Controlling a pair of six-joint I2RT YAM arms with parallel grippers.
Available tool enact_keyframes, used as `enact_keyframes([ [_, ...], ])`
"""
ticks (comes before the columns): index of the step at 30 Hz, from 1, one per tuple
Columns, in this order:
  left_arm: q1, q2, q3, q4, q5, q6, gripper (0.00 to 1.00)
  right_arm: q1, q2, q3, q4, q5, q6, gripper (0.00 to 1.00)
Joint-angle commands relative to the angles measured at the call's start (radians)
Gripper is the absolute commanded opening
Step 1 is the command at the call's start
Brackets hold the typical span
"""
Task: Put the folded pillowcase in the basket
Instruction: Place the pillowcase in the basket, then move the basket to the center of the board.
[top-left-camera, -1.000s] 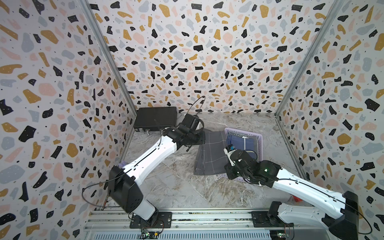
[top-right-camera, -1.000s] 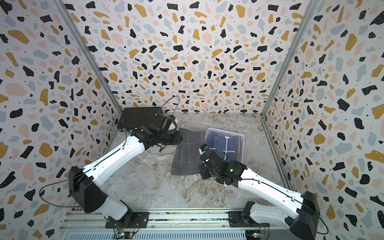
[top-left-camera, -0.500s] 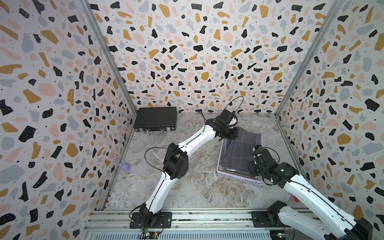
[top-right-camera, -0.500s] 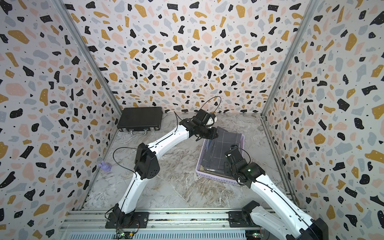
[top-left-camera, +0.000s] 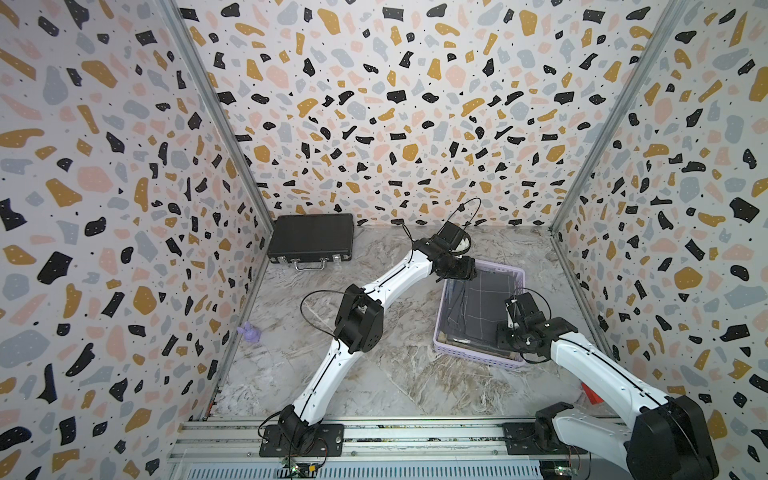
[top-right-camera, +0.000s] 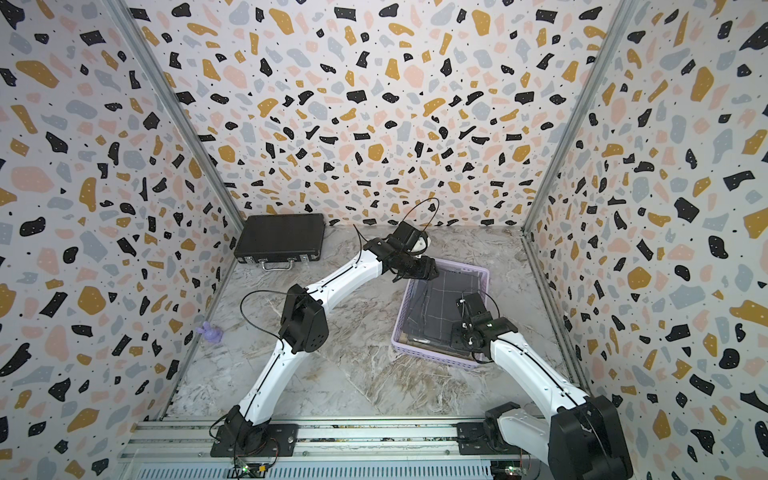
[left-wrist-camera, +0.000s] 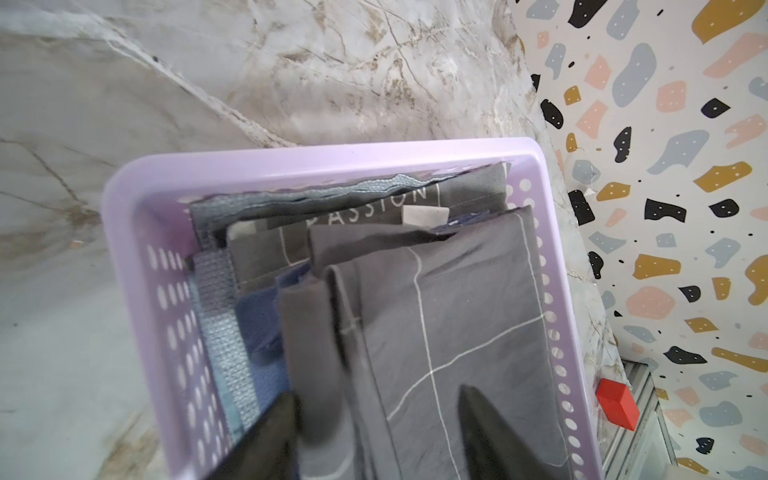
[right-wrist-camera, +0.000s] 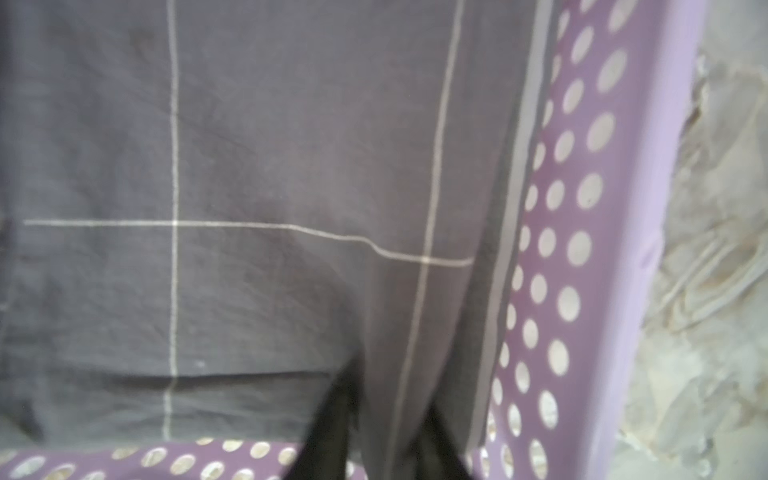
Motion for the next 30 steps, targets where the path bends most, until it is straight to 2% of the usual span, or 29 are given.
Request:
enact_keyframes([
  [1,0.009,-0.069,-0.028,0.021,0.011,0.039,1.00,-0.002,-0.106,-0.008,-0.031,0.001,-0.002,0.49],
  [4,0.003,-0.234,-0.169,0.032,-0.007,0.061,1.00,-0.002,-0.206,0.020,-0.103,0.015,-0.011,0.57],
  [9,-0.009,-0.481,-0.483,0.022,-0.237,0.092,1.00,-0.002,-0.305,0.086,-0.188,0.054,-0.029,0.64],
  [11,-0.012,-0.553,-0.608,0.033,-0.256,0.124,1.00,-0.002,-0.301,0.093,-0.194,0.041,-0.032,0.64],
  [13,-0.012,-0.576,-0.687,0.045,-0.258,0.147,1.00,-0.002,-0.289,0.091,-0.185,0.080,-0.025,0.65],
  [15,-0.014,-0.552,-0.691,0.042,-0.242,0.152,1.00,-0.002,-0.267,0.097,-0.179,0.132,-0.007,0.68],
  [19,-0.018,-0.449,-0.624,0.041,-0.187,0.137,1.00,-0.002,-0.250,0.089,-0.145,0.108,0.011,0.68],
  [23,-0.026,-0.348,-0.537,-0.003,-0.287,0.126,1.00,-0.002,-0.294,0.073,-0.152,0.109,0.003,0.69],
  [25,-0.028,-0.311,-0.519,-0.004,-0.285,0.126,0.99,-0.002,-0.315,0.070,-0.158,0.116,-0.005,0.69],
  [27,-0.031,-0.288,-0.518,-0.003,-0.285,0.127,0.90,-0.002,-0.319,0.073,-0.158,0.113,-0.008,0.69],
  [28,-0.032,-0.288,-0.527,-0.004,-0.293,0.124,0.81,-0.002,-0.316,0.075,-0.158,0.110,-0.009,0.69],
  [29,-0.033,-0.297,-0.541,-0.003,-0.302,0.119,0.69,-0.002,-0.315,0.076,-0.158,0.108,-0.008,0.69],
  [30,-0.033,-0.314,-0.559,-0.001,-0.325,0.111,0.48,-0.002,-0.313,0.075,-0.155,0.107,-0.006,0.68],
])
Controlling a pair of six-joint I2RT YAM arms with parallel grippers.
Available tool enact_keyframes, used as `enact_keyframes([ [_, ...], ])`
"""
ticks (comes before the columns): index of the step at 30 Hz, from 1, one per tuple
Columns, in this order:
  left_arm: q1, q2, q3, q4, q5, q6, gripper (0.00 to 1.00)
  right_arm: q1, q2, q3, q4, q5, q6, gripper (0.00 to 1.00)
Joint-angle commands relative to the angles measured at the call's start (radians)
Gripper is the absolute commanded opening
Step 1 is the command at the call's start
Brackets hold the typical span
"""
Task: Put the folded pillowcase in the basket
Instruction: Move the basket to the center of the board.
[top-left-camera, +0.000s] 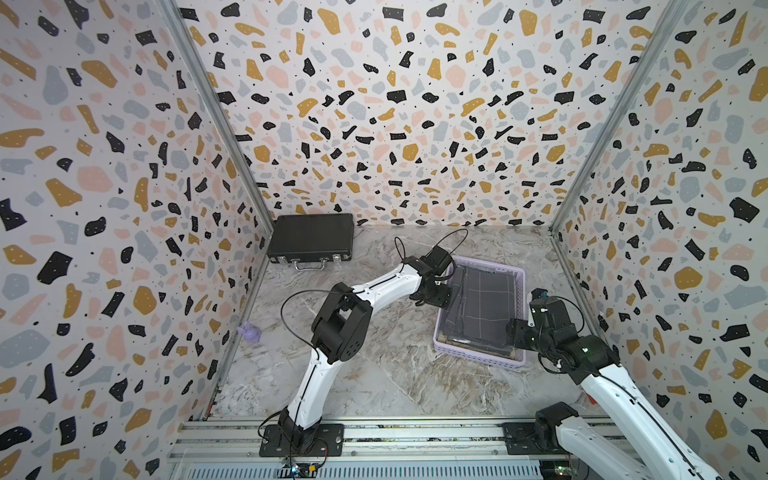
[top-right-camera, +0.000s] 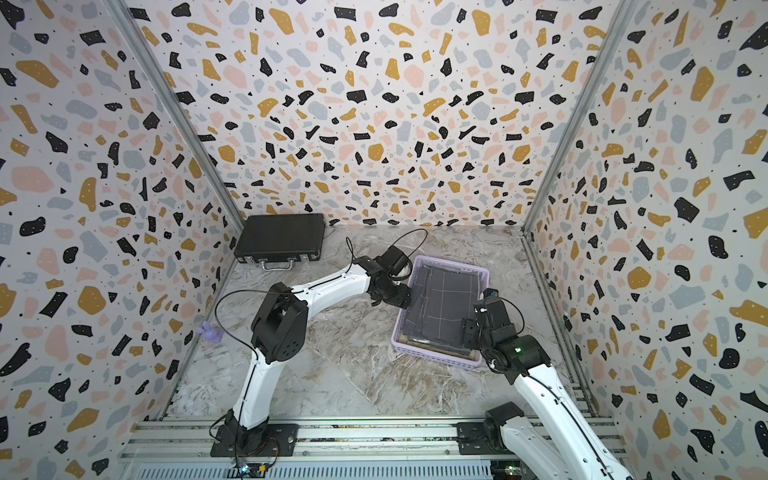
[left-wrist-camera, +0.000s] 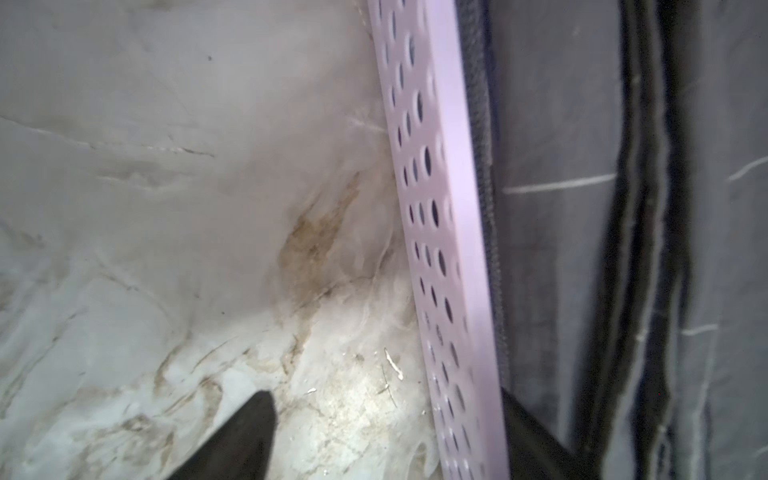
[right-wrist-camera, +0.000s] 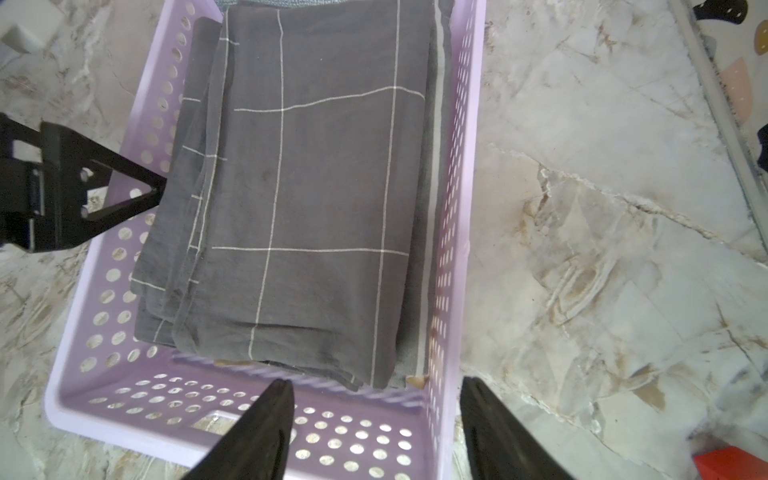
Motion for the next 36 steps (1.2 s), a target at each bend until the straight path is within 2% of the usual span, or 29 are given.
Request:
enact_keyframes([
  [1,-0.010,-0.066,-0.014,-0.006,-0.099,-0.017,0.26,-0.002,0.000,0.005,-0.010,0.012,-0.001,0.68],
  [2,-0.013,-0.099,-0.048,-0.005,-0.151,-0.023,0.13,-0.002,0.002,0.000,-0.004,0.008,-0.001,0.68],
  [5,-0.024,-0.219,-0.172,0.017,-0.310,-0.001,0.00,-0.002,-0.003,-0.016,0.018,-0.006,0.010,0.68],
  [9,-0.017,-0.338,-0.322,0.004,-0.416,0.009,0.00,-0.002,-0.002,-0.032,0.046,-0.037,0.026,0.68],
  [11,-0.008,-0.383,-0.388,-0.008,-0.476,-0.034,0.00,-0.002,0.004,-0.032,0.058,-0.047,0.028,0.67],
  [19,0.109,-0.420,-0.507,-0.045,-0.394,-0.181,0.00,-0.002,0.029,-0.016,0.083,-0.059,0.018,0.66],
  [28,0.122,-0.344,-0.498,0.039,-0.272,-0.269,0.05,-0.002,0.053,-0.001,0.080,-0.053,-0.004,0.67],
  [29,0.122,-0.335,-0.485,0.034,-0.274,-0.270,0.08,-0.002,0.059,-0.001,0.082,-0.057,-0.005,0.68],
  [32,0.123,-0.341,-0.478,0.021,-0.285,-0.266,0.38,-0.002,0.071,0.009,0.073,-0.065,-0.015,0.72],
  [33,0.123,-0.354,-0.484,0.012,-0.297,-0.262,0.52,-0.002,0.071,0.013,0.068,-0.063,-0.020,0.79],
  [34,0.123,-0.378,-0.495,0.000,-0.309,-0.256,0.65,-0.002,0.071,0.017,0.064,-0.058,-0.031,0.91],
  [35,0.123,-0.411,-0.511,-0.009,-0.321,-0.253,0.85,-0.002,0.073,0.024,0.059,-0.052,-0.038,1.00],
  [36,0.123,-0.448,-0.532,-0.013,-0.327,-0.251,1.00,-0.002,0.075,0.028,0.058,-0.041,-0.042,1.00],
])
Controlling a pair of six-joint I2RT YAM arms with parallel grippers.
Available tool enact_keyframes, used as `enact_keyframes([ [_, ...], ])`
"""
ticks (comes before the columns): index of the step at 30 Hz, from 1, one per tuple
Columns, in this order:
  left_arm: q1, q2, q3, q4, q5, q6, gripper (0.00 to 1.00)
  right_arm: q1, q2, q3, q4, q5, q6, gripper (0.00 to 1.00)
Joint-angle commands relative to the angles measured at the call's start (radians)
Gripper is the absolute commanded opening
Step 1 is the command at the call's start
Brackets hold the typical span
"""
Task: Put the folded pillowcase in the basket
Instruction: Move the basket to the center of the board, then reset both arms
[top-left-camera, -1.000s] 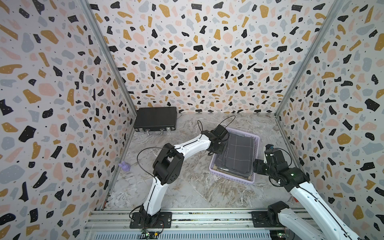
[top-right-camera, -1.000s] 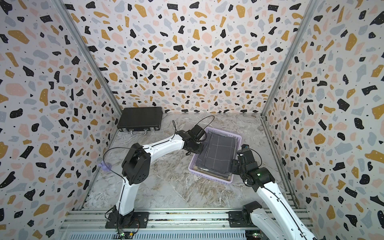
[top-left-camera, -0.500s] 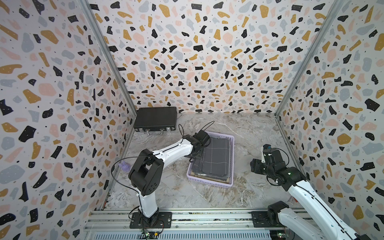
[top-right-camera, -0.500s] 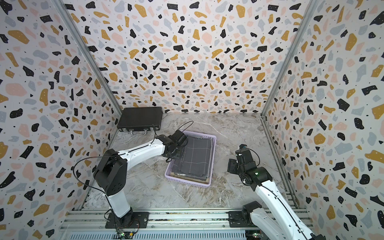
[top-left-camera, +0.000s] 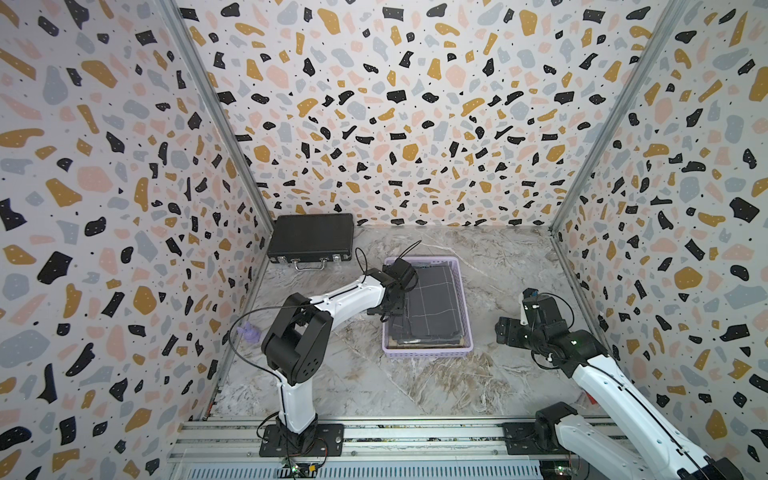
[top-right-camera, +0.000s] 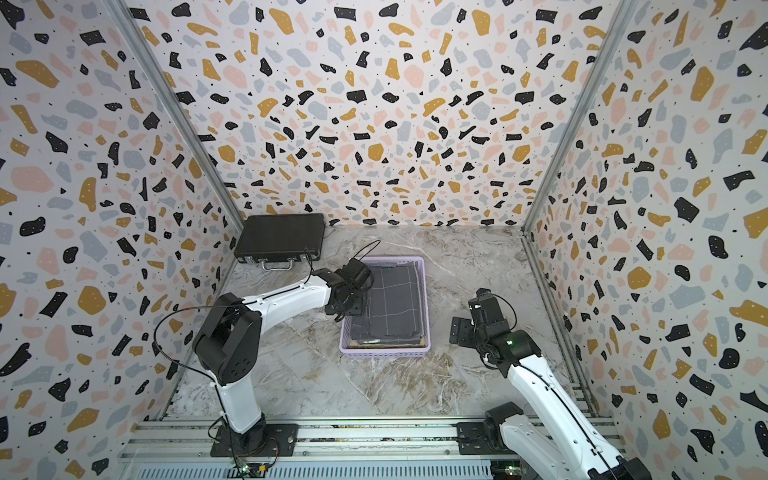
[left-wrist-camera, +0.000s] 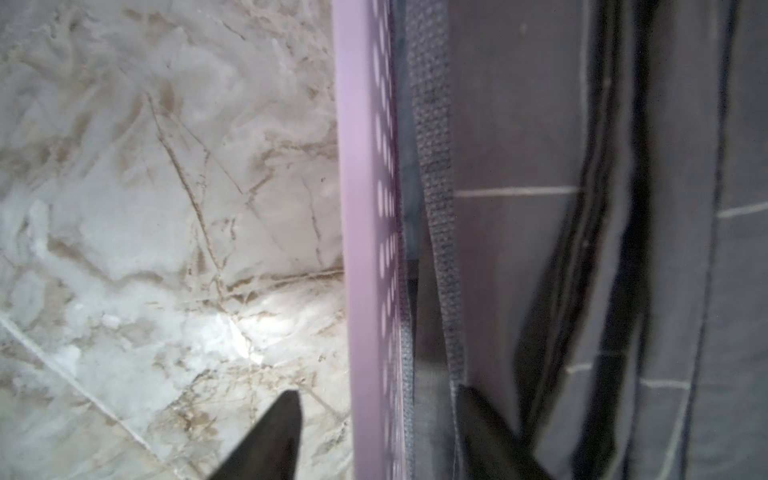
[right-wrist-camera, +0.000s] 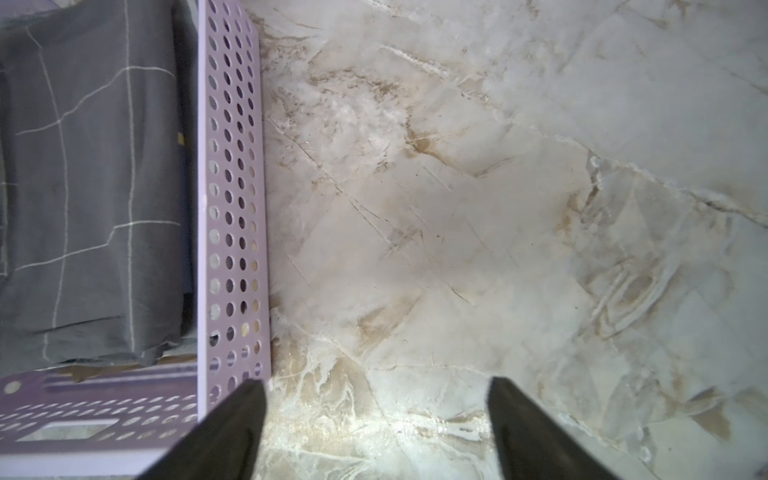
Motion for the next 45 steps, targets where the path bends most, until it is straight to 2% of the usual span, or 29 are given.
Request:
enact_keyframes([
  [1,-0.002,-0.126,-0.048,-0.031,-0.036,-0.001,1.00,-0.002,-0.001,0.059,-0.015,0.030,-0.030,1.00],
  [3,-0.003,-0.217,-0.079,-0.064,-0.072,0.006,1.00,-0.002,0.000,0.075,-0.007,0.061,-0.033,1.00],
  [6,-0.005,-0.369,-0.120,-0.114,-0.184,0.020,1.00,-0.002,0.008,0.127,-0.012,0.196,0.032,1.00],
  [8,-0.003,-0.462,-0.127,-0.147,-0.314,0.058,1.00,-0.002,0.022,0.176,0.017,0.296,0.050,1.00],
  [9,-0.004,-0.504,-0.132,-0.148,-0.358,0.101,1.00,-0.002,0.027,0.187,0.059,0.321,0.014,1.00],
  [11,0.008,-0.604,-0.182,-0.041,-0.431,0.332,1.00,-0.002,0.042,0.174,0.228,0.259,-0.156,1.00],
  [12,0.033,-0.645,-0.220,0.038,-0.411,0.496,1.00,-0.002,0.043,0.152,0.305,0.223,-0.225,1.00],
  [13,0.074,-0.690,-0.275,0.128,-0.273,0.742,1.00,-0.002,0.040,0.130,0.380,0.192,-0.311,1.00],
  [14,0.119,-0.725,-0.323,0.165,-0.173,0.877,1.00,-0.002,0.036,0.097,0.443,0.159,-0.400,1.00],
  [16,0.239,-0.772,-0.418,0.263,-0.140,0.837,1.00,-0.002,0.034,0.019,0.557,0.120,-0.577,1.00],
  [19,0.499,-0.825,-0.638,0.588,0.151,0.651,1.00,-0.003,0.036,-0.128,0.782,0.112,-0.690,1.00],
  [20,0.526,-0.815,-0.709,0.712,0.170,0.615,1.00,-0.002,0.036,-0.179,0.849,0.115,-0.725,1.00],
  [22,0.528,-0.746,-0.808,0.912,0.095,0.587,1.00,-0.003,0.034,-0.272,0.965,0.145,-0.756,1.00],
  [25,0.528,-0.545,-0.892,1.183,-0.024,0.603,1.00,-0.004,0.080,-0.378,1.136,0.234,-0.740,1.00],
  [26,0.530,-0.507,-0.882,1.213,-0.062,0.583,1.00,-0.003,0.119,-0.416,1.222,0.253,-0.736,1.00],
  [27,0.531,-0.499,-0.865,1.189,-0.041,0.571,1.00,-0.002,0.155,-0.448,1.299,0.268,-0.759,1.00],
  [29,0.529,-0.434,-0.884,1.289,-0.043,0.579,1.00,-0.007,0.258,-0.510,1.457,0.348,-0.799,1.00],
  [30,0.529,-0.447,-0.891,1.284,-0.017,0.588,1.00,-0.018,0.319,-0.527,1.542,0.365,-0.784,1.00],
  [32,0.529,-0.462,-0.932,1.346,-0.027,0.578,1.00,-0.043,0.465,-0.531,1.724,0.331,-0.800,1.00],
  [33,0.529,-0.468,-0.972,1.399,-0.037,0.572,1.00,-0.040,0.491,-0.507,1.732,0.349,-0.799,1.00],
  [34,0.527,-0.451,-1.039,1.554,-0.074,0.563,1.00,-0.041,0.481,-0.453,1.591,0.353,-0.765,1.00],
  [35,0.526,-0.416,-1.107,1.718,-0.091,0.565,1.00,-0.069,0.469,-0.412,1.479,0.282,-0.744,1.00],
  [36,0.528,-0.407,-1.127,1.765,-0.103,0.559,1.00,-0.103,0.487,-0.367,1.417,0.196,-0.710,1.00],
  [37,0.529,-0.428,-1.096,1.665,-0.096,0.551,1.00,-0.130,0.531,-0.366,1.464,0.132,-0.690,1.00],
  [39,0.525,-0.447,-1.015,1.484,-0.070,0.565,1.00,-0.146,0.569,-0.373,1.531,0.243,-0.631,1.00],
  [41,0.514,-0.425,-1.032,1.553,-0.079,0.580,1.00,-0.221,0.589,-0.396,1.573,0.176,-0.563,1.00],
  [42,0.514,-0.431,-1.028,1.535,-0.073,0.582,1.00,-0.261,0.643,-0.408,1.645,0.136,-0.527,1.00],
  [43,0.511,-0.438,-1.025,1.519,-0.073,0.582,1.00,-0.268,0.687,-0.411,1.732,0.152,-0.532,1.00],
  [45,0.509,-0.438,-1.025,1.521,-0.076,0.583,1.00,-0.271,0.624,-0.367,1.533,0.154,-0.500,1.00],
])
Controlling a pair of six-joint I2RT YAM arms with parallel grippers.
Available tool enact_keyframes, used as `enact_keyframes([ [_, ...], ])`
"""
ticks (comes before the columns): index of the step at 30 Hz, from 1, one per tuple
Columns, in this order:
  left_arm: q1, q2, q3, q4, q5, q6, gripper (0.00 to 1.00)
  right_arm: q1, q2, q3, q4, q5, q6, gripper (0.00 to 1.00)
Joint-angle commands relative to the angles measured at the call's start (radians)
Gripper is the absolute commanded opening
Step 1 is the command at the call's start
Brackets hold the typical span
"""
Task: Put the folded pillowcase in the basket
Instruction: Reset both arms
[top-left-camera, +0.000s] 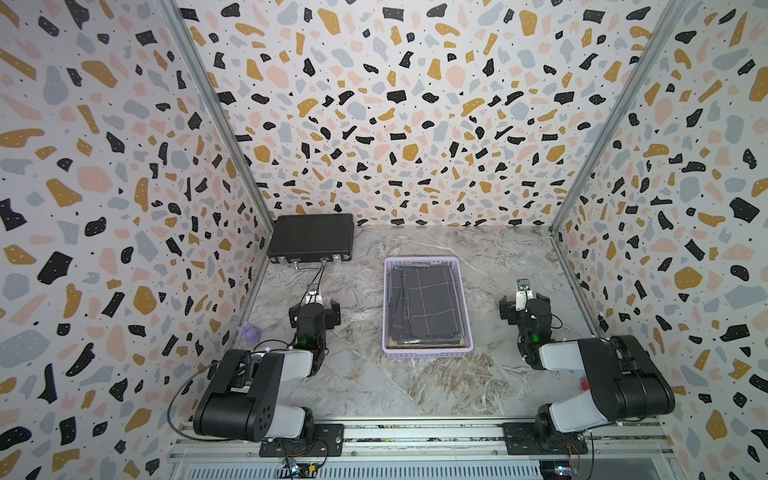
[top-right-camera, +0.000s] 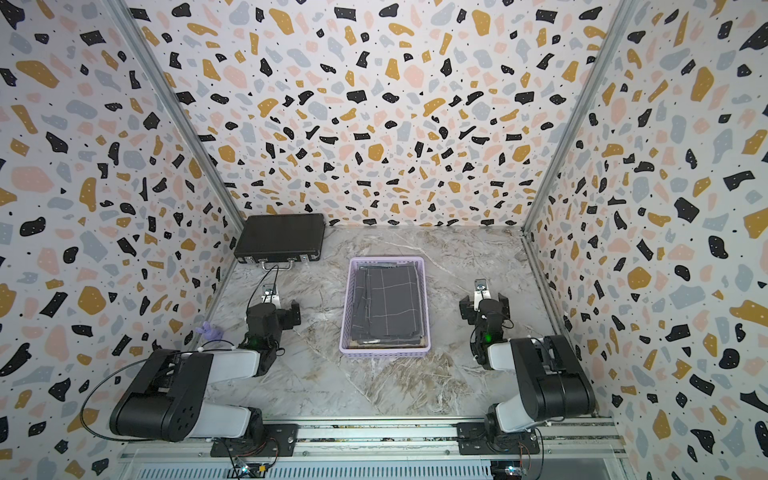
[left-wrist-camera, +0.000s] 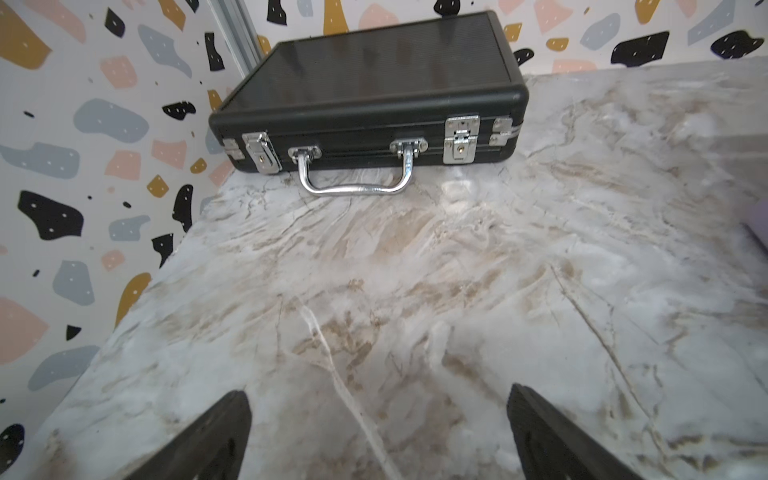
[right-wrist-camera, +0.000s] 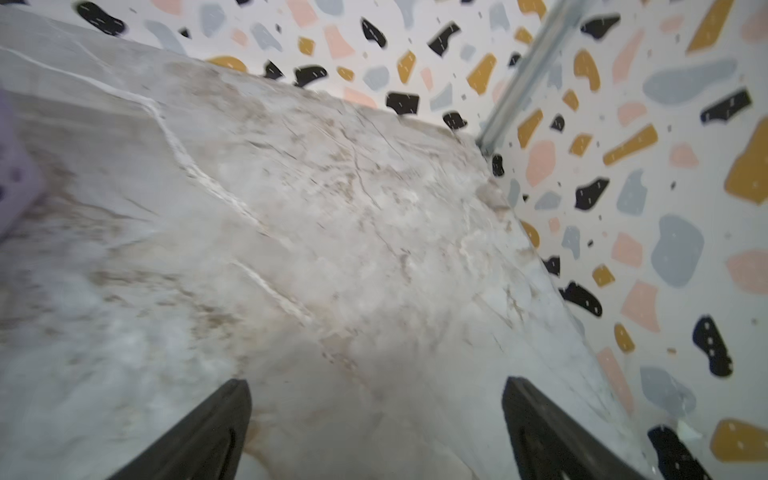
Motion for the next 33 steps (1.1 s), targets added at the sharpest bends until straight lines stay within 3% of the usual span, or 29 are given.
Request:
enact_keyframes([
  [1,-0.007,-0.005,0.021,0.037,-0.012,0.009,1.00,-0.010,0.025,0.019,0.051,-0.030,0.070,1.00],
  [3,-0.008,-0.005,0.022,0.033,-0.014,0.008,1.00,-0.012,-0.018,0.036,-0.058,-0.025,0.093,1.00],
  [5,-0.013,-0.005,0.023,0.033,-0.022,0.010,1.00,-0.011,0.023,0.020,0.047,-0.021,0.076,1.00],
  [6,-0.013,-0.005,0.023,0.032,-0.022,0.012,1.00,-0.012,-0.007,0.033,-0.035,-0.013,0.094,1.00],
  [8,-0.014,-0.004,0.024,0.031,-0.024,0.013,1.00,-0.013,0.018,0.024,0.030,-0.012,0.084,1.00],
  [10,-0.015,-0.003,0.024,0.031,-0.025,0.012,1.00,-0.014,-0.013,0.033,-0.043,-0.011,0.097,1.00],
  [12,-0.015,-0.003,0.024,0.029,-0.024,0.013,1.00,-0.014,0.013,0.020,0.034,-0.010,0.085,1.00],
  [14,-0.015,-0.002,0.025,0.029,-0.022,0.013,1.00,-0.014,-0.008,0.031,-0.031,-0.011,0.097,1.00],
  [33,-0.013,0.008,0.034,0.023,-0.015,0.016,1.00,-0.014,0.002,0.026,0.002,-0.011,0.090,1.00],
])
